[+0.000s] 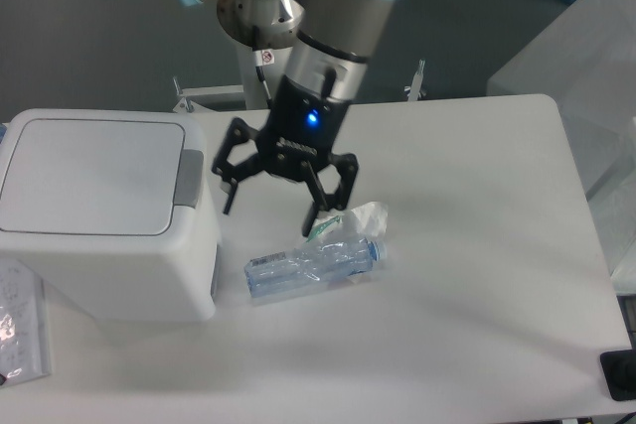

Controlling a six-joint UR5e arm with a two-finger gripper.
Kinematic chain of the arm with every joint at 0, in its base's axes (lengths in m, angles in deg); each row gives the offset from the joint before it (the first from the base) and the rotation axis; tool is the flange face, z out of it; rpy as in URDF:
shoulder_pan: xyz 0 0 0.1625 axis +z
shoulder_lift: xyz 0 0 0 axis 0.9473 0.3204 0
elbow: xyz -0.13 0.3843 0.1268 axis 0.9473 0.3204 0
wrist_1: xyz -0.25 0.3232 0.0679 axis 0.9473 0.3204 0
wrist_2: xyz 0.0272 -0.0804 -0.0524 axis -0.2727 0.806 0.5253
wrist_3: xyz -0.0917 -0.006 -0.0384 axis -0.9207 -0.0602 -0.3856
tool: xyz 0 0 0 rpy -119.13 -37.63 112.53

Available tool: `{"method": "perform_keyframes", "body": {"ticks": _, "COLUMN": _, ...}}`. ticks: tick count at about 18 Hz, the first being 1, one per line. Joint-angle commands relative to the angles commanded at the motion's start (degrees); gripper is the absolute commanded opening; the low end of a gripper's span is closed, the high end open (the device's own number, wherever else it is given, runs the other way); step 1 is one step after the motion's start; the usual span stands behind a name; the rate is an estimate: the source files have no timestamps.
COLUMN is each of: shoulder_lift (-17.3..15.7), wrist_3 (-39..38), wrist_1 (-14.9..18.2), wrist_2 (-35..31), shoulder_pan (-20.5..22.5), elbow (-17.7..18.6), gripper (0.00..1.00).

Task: Open the trash can
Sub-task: 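Swing the open gripper over the bottle toward the trash can's grey button, then lower the gripper onto the grey button to pop the lid open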

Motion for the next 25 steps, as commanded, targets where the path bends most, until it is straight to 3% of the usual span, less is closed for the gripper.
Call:
{"method": "perform_keyframes", "body": {"ticks": 15, "shoulder_lift": -0.44, "wrist_3": -0.09, "wrist_1": -0.18, "wrist_2": -0.53, "shoulder_pan": -2.20, "elbow": 2.99, "gripper": 1.00}}
{"method": "perform_keyframes", "body": {"ticks": 25, "shoulder_lift": -0.36, "wrist_3": -0.09, "wrist_1": -0.18, "wrist_2": -0.53, "shoulder_pan": -2.20, "elbow": 3.17, "gripper": 1.00}}
